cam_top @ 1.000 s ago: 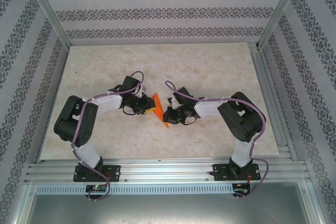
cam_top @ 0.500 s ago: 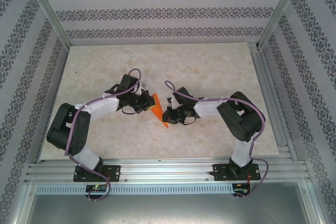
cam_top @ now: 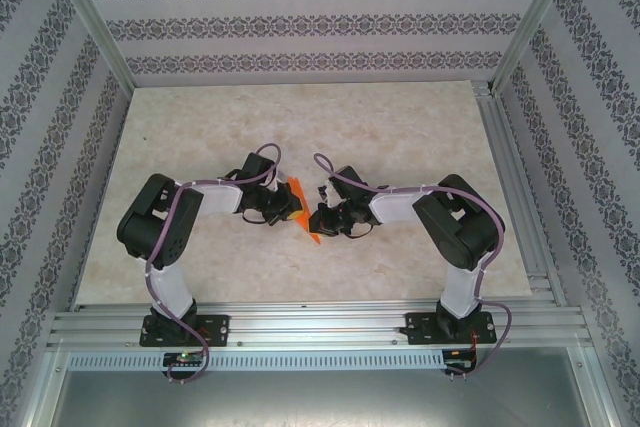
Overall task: Fold a paper plane with a square sheet of paper (pick it up from the middle)
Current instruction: Fold the wing for the fifth time at the center of the table.
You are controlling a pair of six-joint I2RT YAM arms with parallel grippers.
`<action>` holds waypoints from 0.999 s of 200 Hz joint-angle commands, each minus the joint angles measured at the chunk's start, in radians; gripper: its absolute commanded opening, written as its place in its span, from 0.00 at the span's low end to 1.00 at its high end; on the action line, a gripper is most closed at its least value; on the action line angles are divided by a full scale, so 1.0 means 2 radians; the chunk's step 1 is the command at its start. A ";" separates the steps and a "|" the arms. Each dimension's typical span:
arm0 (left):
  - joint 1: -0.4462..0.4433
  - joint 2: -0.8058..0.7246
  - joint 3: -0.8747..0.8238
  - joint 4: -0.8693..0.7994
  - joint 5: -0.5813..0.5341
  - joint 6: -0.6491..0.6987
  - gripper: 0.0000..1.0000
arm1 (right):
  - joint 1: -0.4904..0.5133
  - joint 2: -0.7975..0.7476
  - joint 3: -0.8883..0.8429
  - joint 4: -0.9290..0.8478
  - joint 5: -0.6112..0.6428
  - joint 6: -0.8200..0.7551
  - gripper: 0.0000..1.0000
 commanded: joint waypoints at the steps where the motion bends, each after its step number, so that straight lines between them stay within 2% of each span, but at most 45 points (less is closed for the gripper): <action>1: -0.005 0.009 0.009 -0.011 -0.024 0.025 0.08 | 0.009 0.027 -0.015 -0.028 0.037 0.003 0.06; 46: -0.005 0.028 0.018 -0.029 -0.042 0.056 0.07 | 0.007 0.008 -0.010 -0.023 0.033 0.006 0.07; 110: -0.004 0.042 0.021 -0.033 -0.034 0.071 0.05 | -0.022 -0.027 0.012 0.004 0.014 0.020 0.07; 168: -0.005 0.047 0.026 -0.036 -0.028 0.077 0.06 | -0.026 0.012 0.070 -0.031 0.006 -0.003 0.07; 200: -0.005 0.047 0.029 -0.039 -0.028 0.078 0.05 | -0.026 0.046 0.096 -0.057 0.024 -0.014 0.07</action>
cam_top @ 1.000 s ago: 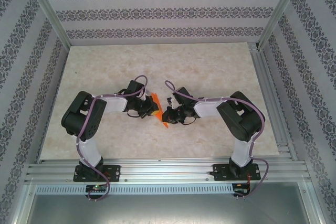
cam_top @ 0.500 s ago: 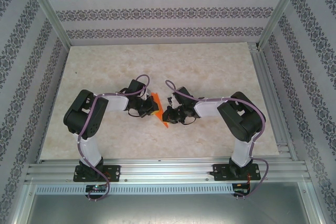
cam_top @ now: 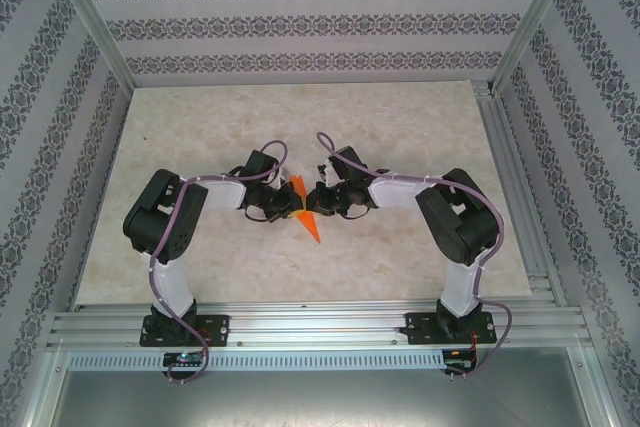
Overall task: Fold a paper plane with a square sheet of paper (pick it up from the middle)
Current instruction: Fold the wing for the fifth time at the center of the table.
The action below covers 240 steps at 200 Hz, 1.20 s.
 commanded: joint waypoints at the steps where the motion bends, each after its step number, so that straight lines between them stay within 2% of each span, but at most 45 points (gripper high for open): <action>1: -0.004 0.021 0.003 -0.025 -0.023 0.013 0.05 | 0.001 0.030 0.015 -0.025 0.017 -0.016 0.07; 40: -0.004 0.021 0.006 -0.032 -0.022 0.018 0.05 | 0.001 0.050 0.028 -0.061 0.052 -0.030 0.07; 63: -0.004 0.023 0.008 -0.034 -0.023 0.019 0.05 | -0.002 0.058 0.028 -0.070 0.052 -0.031 0.06; 108: -0.004 0.026 0.010 -0.040 -0.027 0.018 0.05 | 0.011 0.001 -0.011 -0.039 0.024 -0.018 0.07; 156: -0.004 0.030 0.013 -0.042 -0.028 0.017 0.05 | 0.025 -0.014 -0.078 0.008 -0.005 0.008 0.07; 240: -0.004 0.030 0.016 -0.046 -0.024 0.019 0.05 | 0.050 -0.074 -0.097 -0.034 0.000 -0.003 0.08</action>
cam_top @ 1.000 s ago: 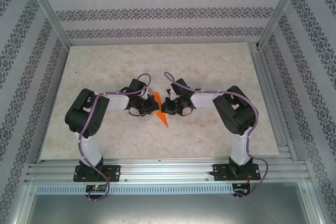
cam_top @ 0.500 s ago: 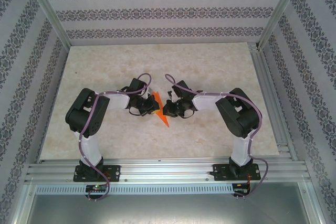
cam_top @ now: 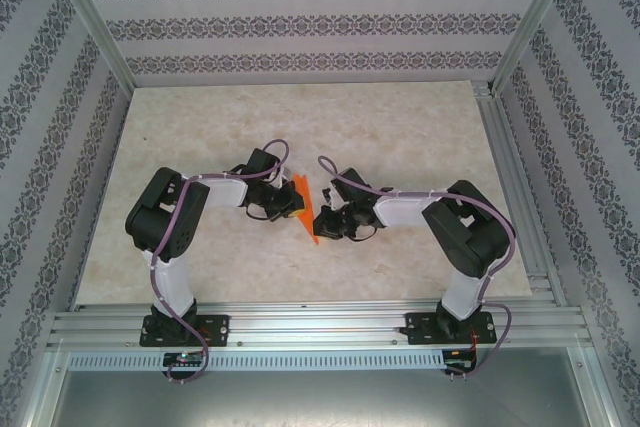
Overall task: Fold a paper plane with a square sheet of paper (pick it up from the middle)
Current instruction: Fold the wing for the fifth time at the center of the table.
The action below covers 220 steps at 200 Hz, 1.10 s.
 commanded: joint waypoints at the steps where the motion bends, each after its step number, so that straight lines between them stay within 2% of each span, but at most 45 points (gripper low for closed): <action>1: -0.004 0.021 0.000 -0.030 -0.031 0.013 0.05 | 0.014 -0.016 0.000 -0.031 -0.012 -0.007 0.08; 52: -0.005 0.021 0.000 -0.030 -0.025 0.016 0.05 | 0.015 -0.036 -0.006 -0.024 0.013 -0.001 0.07; 79: -0.004 0.020 -0.002 -0.030 -0.024 0.016 0.05 | 0.008 -0.049 -0.006 0.023 -0.007 0.021 0.08; 106: -0.004 0.021 -0.001 -0.030 -0.023 0.016 0.05 | -0.001 -0.023 -0.004 0.062 -0.011 0.036 0.08; 160: -0.004 0.017 0.009 -0.038 -0.019 0.018 0.06 | 0.002 0.048 -0.012 0.067 -0.003 0.034 0.06; 220: -0.004 0.005 0.044 -0.039 0.005 0.021 0.11 | 0.003 0.062 -0.039 0.069 0.000 0.031 0.05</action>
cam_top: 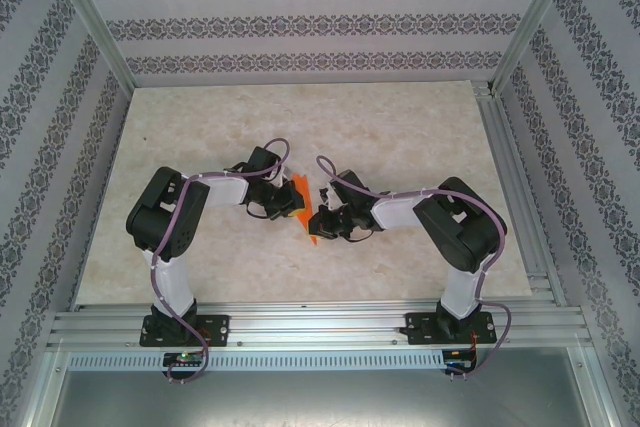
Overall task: Fold a paper plane with a square sheet of paper (pick it up from the middle)
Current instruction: Fold the wing for the fifth time at the center of the table.
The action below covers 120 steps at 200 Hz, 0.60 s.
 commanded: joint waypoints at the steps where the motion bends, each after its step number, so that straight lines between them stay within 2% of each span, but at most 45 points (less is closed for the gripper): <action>1: -0.003 0.004 0.027 -0.011 0.007 0.013 0.12 | 0.004 0.031 -0.023 -0.022 0.021 -0.002 0.05; 40: -0.004 0.008 0.040 0.006 0.025 0.020 0.14 | 0.000 0.035 -0.018 -0.025 0.022 -0.004 0.05; 63: -0.003 0.016 0.053 -0.013 0.017 0.031 0.13 | 0.000 0.036 -0.018 -0.027 0.023 -0.005 0.05; 120: 0.001 0.048 0.061 0.007 0.027 0.037 0.13 | -0.001 0.037 -0.017 -0.037 0.027 -0.007 0.05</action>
